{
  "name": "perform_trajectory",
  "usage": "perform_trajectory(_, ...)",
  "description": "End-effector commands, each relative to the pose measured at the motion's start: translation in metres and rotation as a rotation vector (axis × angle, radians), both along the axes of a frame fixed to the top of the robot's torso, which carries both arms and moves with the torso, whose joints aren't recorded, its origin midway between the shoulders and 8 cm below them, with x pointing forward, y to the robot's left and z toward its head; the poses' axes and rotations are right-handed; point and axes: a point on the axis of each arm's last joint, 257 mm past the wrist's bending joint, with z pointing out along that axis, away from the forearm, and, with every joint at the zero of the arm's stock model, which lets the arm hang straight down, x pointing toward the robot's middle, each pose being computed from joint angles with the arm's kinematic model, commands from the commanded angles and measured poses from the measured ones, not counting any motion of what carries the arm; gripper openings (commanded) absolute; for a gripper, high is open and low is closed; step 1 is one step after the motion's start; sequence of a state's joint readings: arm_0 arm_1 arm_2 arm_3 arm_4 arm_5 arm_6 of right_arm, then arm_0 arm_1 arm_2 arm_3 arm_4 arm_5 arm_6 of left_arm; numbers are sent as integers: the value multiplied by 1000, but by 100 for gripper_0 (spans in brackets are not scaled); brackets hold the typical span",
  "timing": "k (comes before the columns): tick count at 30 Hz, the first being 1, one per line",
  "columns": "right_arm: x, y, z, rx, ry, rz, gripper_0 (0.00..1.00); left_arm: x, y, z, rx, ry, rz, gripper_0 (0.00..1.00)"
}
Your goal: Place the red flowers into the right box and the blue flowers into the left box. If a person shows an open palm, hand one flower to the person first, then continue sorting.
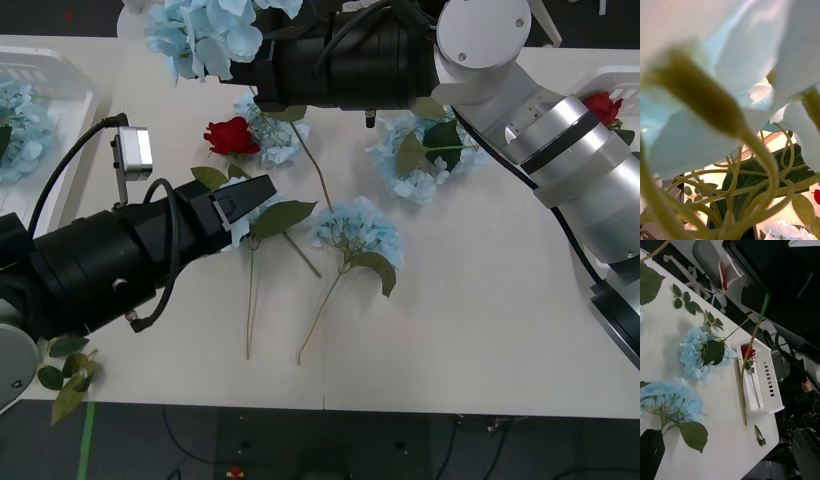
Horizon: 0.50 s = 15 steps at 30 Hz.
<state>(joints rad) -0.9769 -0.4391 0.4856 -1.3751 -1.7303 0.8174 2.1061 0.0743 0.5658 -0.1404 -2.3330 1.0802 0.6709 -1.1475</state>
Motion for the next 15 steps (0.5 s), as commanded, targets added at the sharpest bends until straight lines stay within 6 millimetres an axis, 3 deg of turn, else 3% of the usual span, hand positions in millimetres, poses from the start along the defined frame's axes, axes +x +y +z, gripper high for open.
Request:
perform_trajectory(1,-17,17,11,10,-65,45,0,15,-5,8,-67,4,29,100)
perform_trajectory(7,-17,17,10,7,-65,42,0,35,-17,1,-74,15,34,100)
perform_trajectory(15,-16,16,10,4,-67,39,0,48,-44,6,-114,8,-1,100)
